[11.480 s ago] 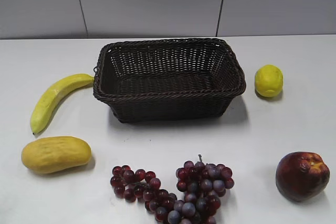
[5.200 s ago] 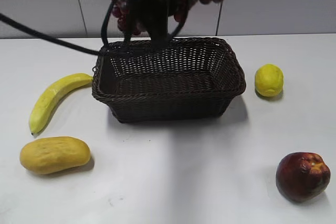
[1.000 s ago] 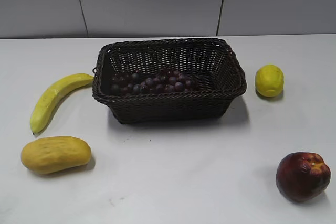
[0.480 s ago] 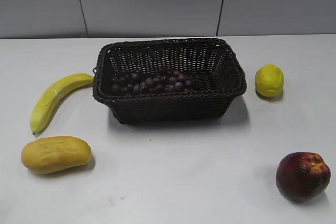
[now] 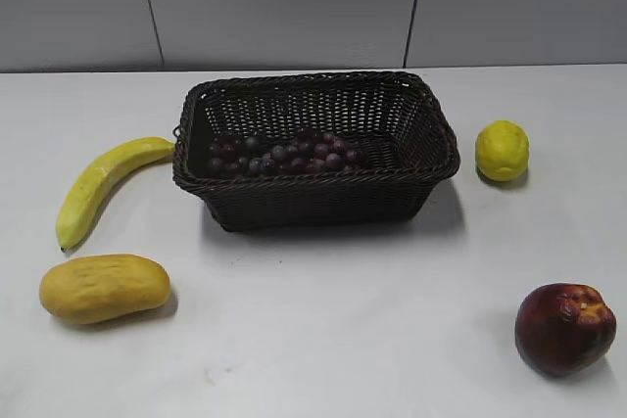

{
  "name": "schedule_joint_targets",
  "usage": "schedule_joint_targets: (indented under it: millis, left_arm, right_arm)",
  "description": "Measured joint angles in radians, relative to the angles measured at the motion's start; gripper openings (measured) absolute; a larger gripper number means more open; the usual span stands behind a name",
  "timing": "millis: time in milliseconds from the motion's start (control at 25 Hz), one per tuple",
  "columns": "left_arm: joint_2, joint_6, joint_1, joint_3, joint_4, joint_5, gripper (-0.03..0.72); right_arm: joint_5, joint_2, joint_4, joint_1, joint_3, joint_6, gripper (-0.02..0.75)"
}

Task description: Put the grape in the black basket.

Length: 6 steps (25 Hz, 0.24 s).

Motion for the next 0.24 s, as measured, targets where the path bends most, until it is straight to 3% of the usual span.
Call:
schedule_joint_targets:
  millis: [240]
  left_arm:
    - [0.0, 0.0, 0.0, 0.0, 0.0, 0.0, 0.552]
  right_arm:
    - [0.0, 0.0, 0.0, 0.0, 0.0, 0.0, 0.498]
